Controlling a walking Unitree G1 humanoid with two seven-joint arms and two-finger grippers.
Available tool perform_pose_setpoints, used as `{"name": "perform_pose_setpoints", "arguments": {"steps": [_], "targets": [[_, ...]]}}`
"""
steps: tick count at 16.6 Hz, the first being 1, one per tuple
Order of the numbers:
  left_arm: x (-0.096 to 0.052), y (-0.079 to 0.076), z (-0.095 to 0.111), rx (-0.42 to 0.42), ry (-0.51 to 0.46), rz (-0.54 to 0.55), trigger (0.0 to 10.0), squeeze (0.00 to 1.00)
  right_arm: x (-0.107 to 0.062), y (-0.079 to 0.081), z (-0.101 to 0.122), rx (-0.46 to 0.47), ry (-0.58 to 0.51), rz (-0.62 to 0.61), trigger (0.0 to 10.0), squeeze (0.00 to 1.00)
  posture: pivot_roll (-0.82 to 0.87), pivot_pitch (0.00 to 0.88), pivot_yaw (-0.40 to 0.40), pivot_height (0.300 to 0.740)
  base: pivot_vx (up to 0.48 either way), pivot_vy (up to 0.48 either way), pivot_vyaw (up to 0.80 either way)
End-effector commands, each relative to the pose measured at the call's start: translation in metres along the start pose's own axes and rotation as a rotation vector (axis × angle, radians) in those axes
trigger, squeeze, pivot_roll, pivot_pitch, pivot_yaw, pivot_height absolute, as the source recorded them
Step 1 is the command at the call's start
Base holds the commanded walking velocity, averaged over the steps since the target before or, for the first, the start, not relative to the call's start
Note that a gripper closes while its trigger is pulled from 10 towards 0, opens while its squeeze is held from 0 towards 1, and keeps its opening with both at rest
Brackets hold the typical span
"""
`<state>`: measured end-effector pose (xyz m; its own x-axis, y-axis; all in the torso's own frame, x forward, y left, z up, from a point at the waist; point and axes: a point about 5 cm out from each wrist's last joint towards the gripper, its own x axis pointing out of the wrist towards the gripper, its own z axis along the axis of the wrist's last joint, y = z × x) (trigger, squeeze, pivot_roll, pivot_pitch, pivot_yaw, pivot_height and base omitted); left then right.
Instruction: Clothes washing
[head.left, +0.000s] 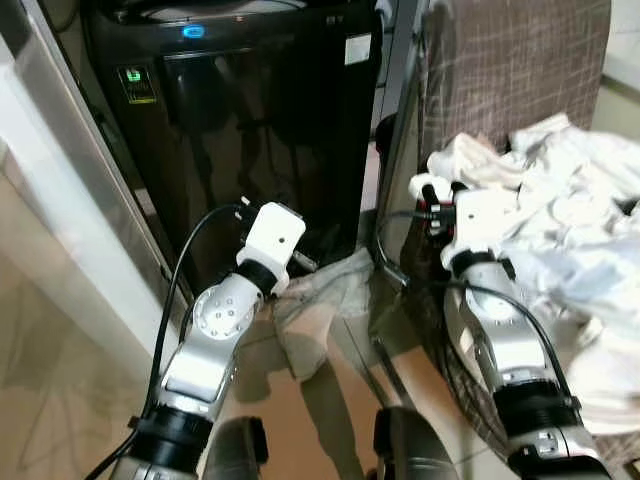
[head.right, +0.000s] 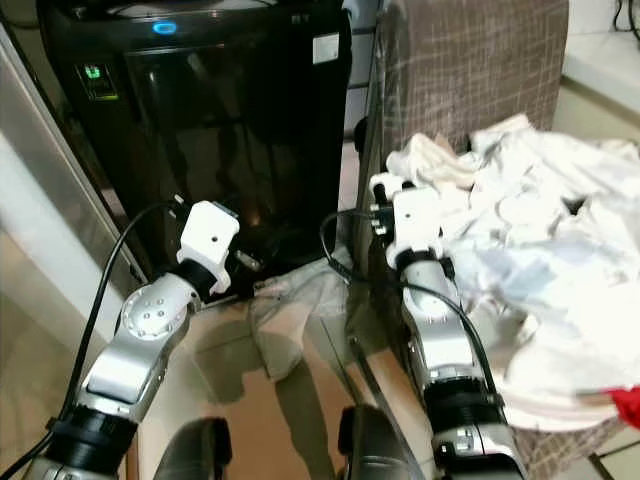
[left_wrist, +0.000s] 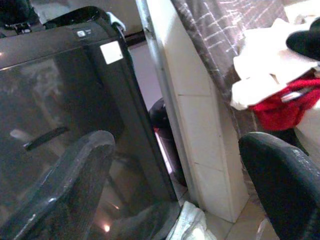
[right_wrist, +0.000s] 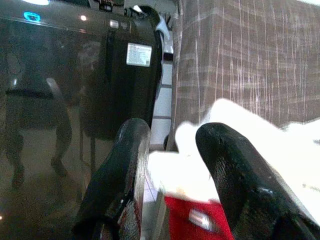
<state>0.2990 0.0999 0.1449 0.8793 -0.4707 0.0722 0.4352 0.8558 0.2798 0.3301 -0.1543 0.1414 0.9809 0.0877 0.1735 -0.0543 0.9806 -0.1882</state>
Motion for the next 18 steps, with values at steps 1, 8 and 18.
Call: {"name": "perform_pose_setpoints", "arguments": {"steps": [1,8,18], "targets": [[0.001,0.002,-0.001,0.011,0.005,0.008,10.0,0.00,0.002,-0.002,0.001,0.006,-0.003,-0.001,10.0,0.00,-0.09,0.000,0.000,0.679,0.000,0.000,0.00],[0.001,0.006,-0.009,0.012,0.025,0.027,10.0,0.00,0.005,-0.003,-0.003,-0.011,0.005,0.012,10.0,0.00,-0.08,0.000,-0.016,0.740,0.000,0.000,0.00],[0.003,0.008,-0.016,0.009,0.045,0.039,10.0,0.00,0.008,0.000,-0.006,-0.017,0.014,0.004,10.0,0.00,-0.09,0.000,-0.012,0.740,0.000,0.000,-0.52]]}}
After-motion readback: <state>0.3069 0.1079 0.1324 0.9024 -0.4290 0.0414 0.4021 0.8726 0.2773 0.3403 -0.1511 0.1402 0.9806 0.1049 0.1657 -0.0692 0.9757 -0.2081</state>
